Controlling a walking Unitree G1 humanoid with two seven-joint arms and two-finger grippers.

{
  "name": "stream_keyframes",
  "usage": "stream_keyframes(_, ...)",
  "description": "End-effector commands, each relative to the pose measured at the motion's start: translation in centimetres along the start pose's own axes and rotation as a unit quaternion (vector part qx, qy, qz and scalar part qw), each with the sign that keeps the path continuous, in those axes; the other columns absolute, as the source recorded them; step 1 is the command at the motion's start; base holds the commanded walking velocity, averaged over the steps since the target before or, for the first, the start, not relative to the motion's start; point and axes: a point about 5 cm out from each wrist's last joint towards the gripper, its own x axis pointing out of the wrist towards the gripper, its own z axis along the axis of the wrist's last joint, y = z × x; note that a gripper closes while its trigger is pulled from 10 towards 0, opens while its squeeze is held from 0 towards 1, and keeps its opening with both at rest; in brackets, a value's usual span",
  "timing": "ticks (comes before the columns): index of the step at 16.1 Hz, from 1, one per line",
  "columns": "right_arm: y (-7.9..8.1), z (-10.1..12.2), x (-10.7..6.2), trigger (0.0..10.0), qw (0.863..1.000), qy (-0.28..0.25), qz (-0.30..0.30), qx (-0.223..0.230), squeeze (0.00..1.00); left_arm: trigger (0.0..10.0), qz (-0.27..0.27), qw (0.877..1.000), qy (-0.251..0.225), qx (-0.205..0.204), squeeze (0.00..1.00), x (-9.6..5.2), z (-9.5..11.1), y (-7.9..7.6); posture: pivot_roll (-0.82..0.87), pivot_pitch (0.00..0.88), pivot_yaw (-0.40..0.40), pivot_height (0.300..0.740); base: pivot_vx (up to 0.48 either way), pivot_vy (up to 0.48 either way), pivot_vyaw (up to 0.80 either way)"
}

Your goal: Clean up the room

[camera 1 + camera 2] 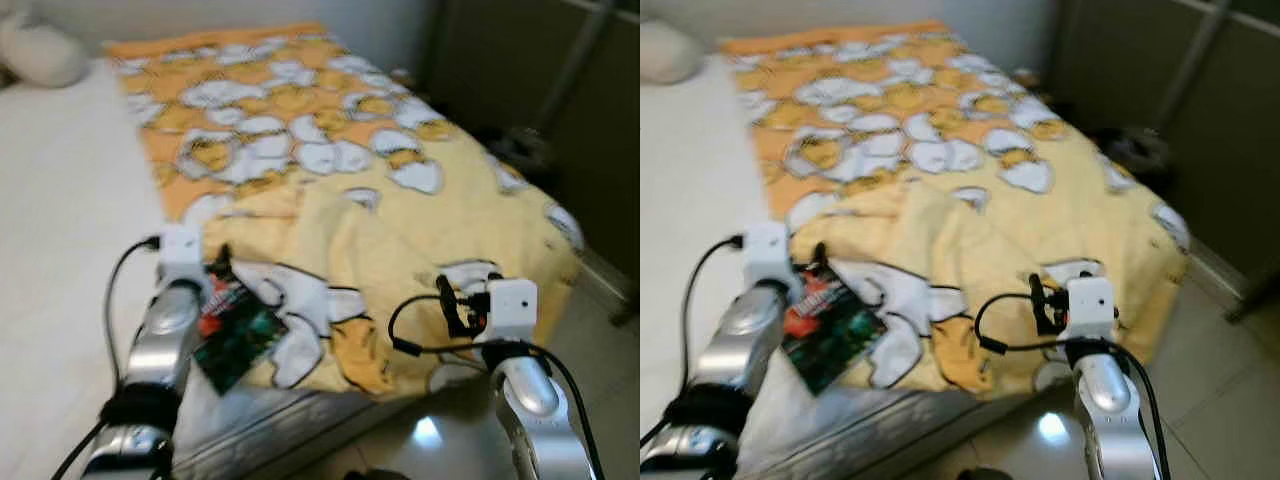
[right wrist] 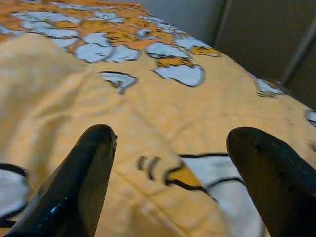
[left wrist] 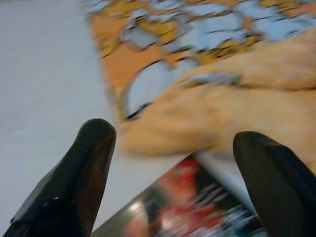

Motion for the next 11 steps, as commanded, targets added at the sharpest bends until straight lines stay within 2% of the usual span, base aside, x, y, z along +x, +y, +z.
stream_keyframes(1,-0.1,0.1,0.0,10.0,1.000,0.002,0.003,-0.006,0.00,10.0,0.002,1.000,-0.013,0.004,0.00,-0.1,0.3,-0.1,-0.11,0.000,-0.015,0.740,0.000,0.000,0.00)
stream_keyframes(2,0.0,0.1,0.1,10.0,1.000,0.002,0.011,-0.013,0.00,10.0,0.004,1.000,-0.015,0.006,0.00,-0.2,0.3,0.0,-0.11,0.000,-0.018,0.740,0.000,0.000,0.00)
stream_keyframes(4,0.4,0.3,0.2,10.0,0.999,-0.001,0.029,-0.023,0.00,10.0,0.010,1.000,-0.015,0.001,0.00,-0.4,0.2,0.0,-0.10,0.000,-0.024,0.740,0.000,0.000,0.58)
stream_keyframes(7,1.4,0.1,0.3,10.0,0.997,0.011,0.069,-0.038,0.00,10.0,0.028,0.997,0.032,-0.062,0.00,-1.0,-1.8,0.3,-0.09,0.000,-0.028,0.740,0.000,0.000,0.65)
stream_keyframes(8,1.7,0.0,0.3,10.0,0.996,0.016,0.080,-0.044,0.00,10.0,0.031,0.996,0.040,-0.068,0.00,-1.1,-2.1,0.4,-0.09,0.000,-0.028,0.740,0.000,0.000,0.00)
stream_keyframes(9,1.8,0.0,0.2,10.0,0.995,0.017,0.087,-0.049,0.00,10.0,0.032,0.994,0.053,-0.093,0.00,-1.1,-2.8,0.6,-0.09,0.000,-0.037,0.740,0.000,0.000,0.00)
stream_keyframes(10,1.4,0.1,0.2,10.0,0.996,0.013,0.080,-0.045,0.00,10.0,0.000,0.989,0.070,-0.133,0.00,-0.9,-3.5,0.1,-0.10,0.000,-0.043,0.740,0.000,0.000,0.00)
stream_keyframes(11,1.2,0.1,0.1,10.0,0.996,0.014,0.078,-0.044,0.00,10.0,-0.016,0.990,0.071,-0.119,0.00,-0.8,-3.5,-0.2,-0.10,0.000,-0.044,0.740,0.000,0.000,0.00)
